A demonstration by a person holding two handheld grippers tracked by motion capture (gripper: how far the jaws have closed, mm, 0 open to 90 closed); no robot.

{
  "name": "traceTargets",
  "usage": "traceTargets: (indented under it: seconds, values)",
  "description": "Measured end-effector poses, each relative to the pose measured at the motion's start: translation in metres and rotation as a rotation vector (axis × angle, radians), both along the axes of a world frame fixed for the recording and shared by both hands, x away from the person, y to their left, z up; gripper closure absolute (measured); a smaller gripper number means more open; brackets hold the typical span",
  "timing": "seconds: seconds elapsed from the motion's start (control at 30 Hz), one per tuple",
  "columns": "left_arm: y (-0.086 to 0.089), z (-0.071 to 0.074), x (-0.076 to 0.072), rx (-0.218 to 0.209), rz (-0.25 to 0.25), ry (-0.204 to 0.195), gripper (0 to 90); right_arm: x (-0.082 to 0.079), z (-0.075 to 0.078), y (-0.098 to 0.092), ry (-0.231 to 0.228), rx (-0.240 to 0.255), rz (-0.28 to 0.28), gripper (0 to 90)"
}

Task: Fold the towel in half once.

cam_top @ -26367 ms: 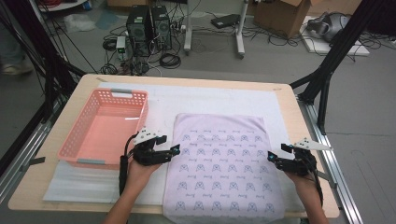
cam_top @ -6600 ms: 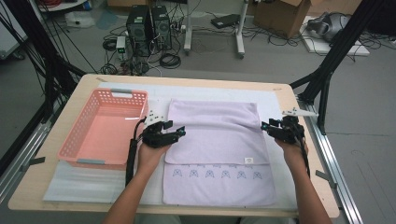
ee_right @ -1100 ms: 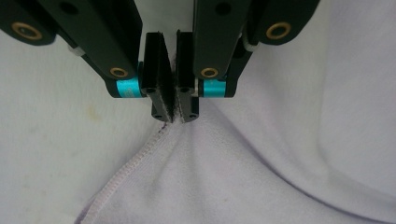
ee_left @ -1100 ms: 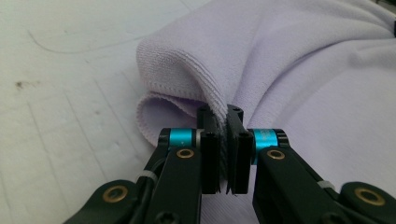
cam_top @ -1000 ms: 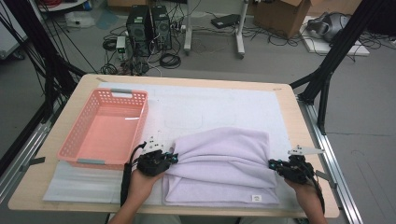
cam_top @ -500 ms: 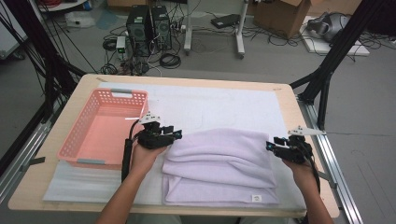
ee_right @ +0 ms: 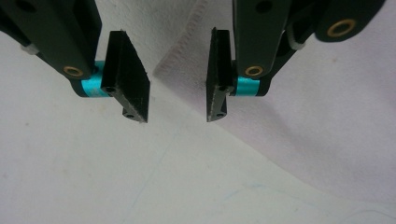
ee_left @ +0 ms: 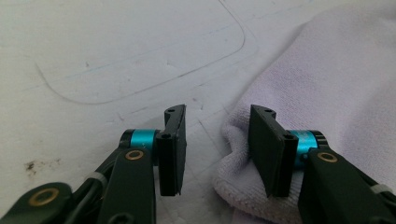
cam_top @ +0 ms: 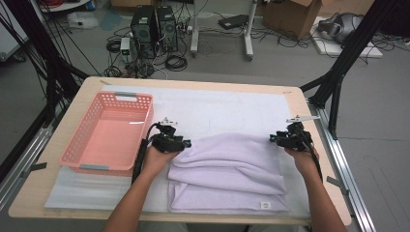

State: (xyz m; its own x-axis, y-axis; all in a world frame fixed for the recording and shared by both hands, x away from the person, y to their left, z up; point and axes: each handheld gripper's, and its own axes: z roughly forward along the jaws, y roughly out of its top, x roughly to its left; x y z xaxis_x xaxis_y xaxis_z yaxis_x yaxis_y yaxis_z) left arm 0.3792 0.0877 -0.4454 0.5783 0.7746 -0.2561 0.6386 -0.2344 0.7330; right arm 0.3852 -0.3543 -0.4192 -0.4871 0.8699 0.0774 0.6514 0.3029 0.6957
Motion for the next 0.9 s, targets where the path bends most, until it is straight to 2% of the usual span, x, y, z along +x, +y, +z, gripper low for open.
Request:
traceTargets:
  seconds: [0.07,0.17,0.2,0.27,0.3,0.33,0.37,0.4,0.47,0.5,0.57,0.63,0.73,0.77,0.83,0.9]
  values:
    - [-0.003,0.0,-0.002,0.021,-0.016,-0.013,50.2,0.004,-0.005,0.0,0.005,0.001,0.006,52.8]
    - [-0.008,0.0,-0.005,0.034,-0.025,-0.023,51.1,0.011,-0.014,0.003,0.039,-0.004,0.029,48.2]
    - [-0.009,0.0,-0.006,0.026,-0.049,-0.013,56.9,0.013,-0.019,0.006,0.058,-0.015,0.037,46.7]
    - [-0.014,0.001,-0.008,0.001,-0.084,0.012,73.4,0.013,-0.019,0.008,0.048,-0.035,0.05,48.1]
    - [-0.017,0.001,-0.009,0.005,-0.093,0.012,80.2,0.012,-0.018,0.008,0.042,-0.048,0.058,51.2]
    - [-0.017,0.002,-0.009,0.008,-0.092,0.022,81.7,0.011,-0.018,0.007,0.038,-0.057,0.065,58.6]
    - [-0.016,0.003,-0.007,-0.001,-0.087,0.038,83.0,0.011,-0.017,0.006,0.049,-0.032,0.094,77.9]
    - [-0.014,0.004,-0.006,0.001,-0.085,0.043,83.9,0.011,-0.016,0.006,0.068,-0.005,0.132,82.9]
    - [-0.011,0.01,-0.003,0.046,-0.064,-0.001,84.4,0.011,-0.013,0.01,0.062,-0.045,0.148,85.1]
    - [-0.006,0.017,-0.001,0.036,-0.028,-0.058,84.5,0.011,-0.012,0.011,0.053,-0.049,0.149,85.4]
    - [0.002,0.032,0.005,0.003,0.046,-0.153,84.9,0.013,-0.005,0.008,-0.018,-0.039,0.128,85.6]
    - [0.007,0.046,0.014,0.009,0.083,-0.218,84.9,0.017,0.003,0.004,-0.074,-0.033,0.093,85.6]
    - [0.006,0.06,0.03,0.007,0.121,-0.271,84.9,0.024,0.017,0.003,-0.166,-0.008,0.039,85.7]
    - [0.005,0.064,0.036,0.02,0.126,-0.283,84.9,0.027,0.021,0.005,-0.188,-0.007,0.027,85.7]
    - [0.003,0.069,0.047,0.009,0.156,-0.316,84.9,0.032,0.028,0.009,-0.239,-0.033,0.009,85.7]
    - [0.003,0.076,0.058,-0.006,0.186,-0.34,84.8,0.039,0.034,0.012,-0.276,-0.036,-0.007,85.7]
